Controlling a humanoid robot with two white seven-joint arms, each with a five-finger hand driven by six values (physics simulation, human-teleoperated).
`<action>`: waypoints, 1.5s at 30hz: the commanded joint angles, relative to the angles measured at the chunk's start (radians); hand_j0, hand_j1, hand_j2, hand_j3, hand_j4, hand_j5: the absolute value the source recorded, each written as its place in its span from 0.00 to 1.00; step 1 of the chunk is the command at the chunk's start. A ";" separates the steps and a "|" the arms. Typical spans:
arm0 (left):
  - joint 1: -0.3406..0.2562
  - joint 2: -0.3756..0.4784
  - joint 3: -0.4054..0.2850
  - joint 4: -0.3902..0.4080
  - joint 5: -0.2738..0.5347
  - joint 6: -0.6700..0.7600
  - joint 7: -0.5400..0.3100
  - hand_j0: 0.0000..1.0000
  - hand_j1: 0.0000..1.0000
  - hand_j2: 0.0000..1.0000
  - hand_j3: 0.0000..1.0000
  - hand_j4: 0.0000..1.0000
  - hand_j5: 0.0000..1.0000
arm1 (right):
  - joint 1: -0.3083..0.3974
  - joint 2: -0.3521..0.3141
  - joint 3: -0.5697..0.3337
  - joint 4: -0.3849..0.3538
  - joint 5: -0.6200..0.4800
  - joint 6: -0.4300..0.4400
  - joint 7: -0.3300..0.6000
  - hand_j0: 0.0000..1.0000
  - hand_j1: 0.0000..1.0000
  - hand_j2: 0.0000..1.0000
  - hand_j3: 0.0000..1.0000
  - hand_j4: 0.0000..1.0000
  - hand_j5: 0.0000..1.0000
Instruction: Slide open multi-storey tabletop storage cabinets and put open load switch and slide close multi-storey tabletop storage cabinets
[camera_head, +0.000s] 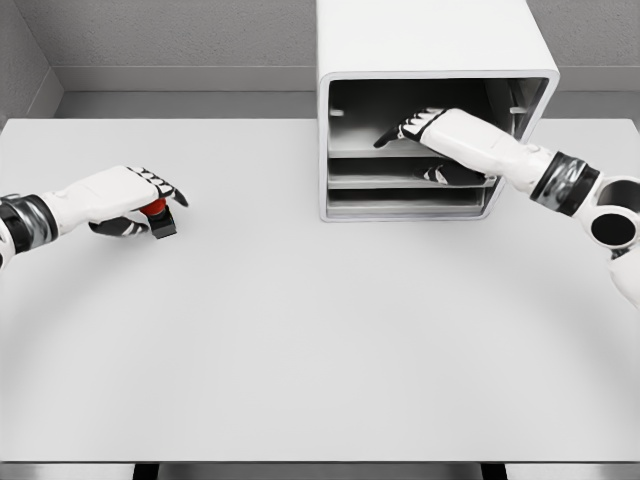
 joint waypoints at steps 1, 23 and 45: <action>0.000 0.003 0.001 0.000 0.005 0.003 0.000 0.66 0.66 0.66 0.66 0.66 0.66 | 0.002 -0.001 0.012 0.006 -0.007 0.002 -0.001 0.75 0.75 0.75 0.75 0.75 0.75; 0.000 0.006 0.010 -0.024 0.009 0.003 0.000 0.39 0.39 0.39 0.39 0.39 0.39 | 0.037 -0.061 0.027 -0.086 -0.012 0.002 -0.002 0.77 0.77 0.77 0.77 0.77 0.77; 0.028 -0.003 0.062 -0.109 0.020 0.003 0.000 0.39 0.39 0.39 0.39 0.39 0.39 | 0.183 -0.160 -0.057 -0.266 -0.019 0.002 -0.004 0.77 0.77 0.77 0.77 0.77 0.77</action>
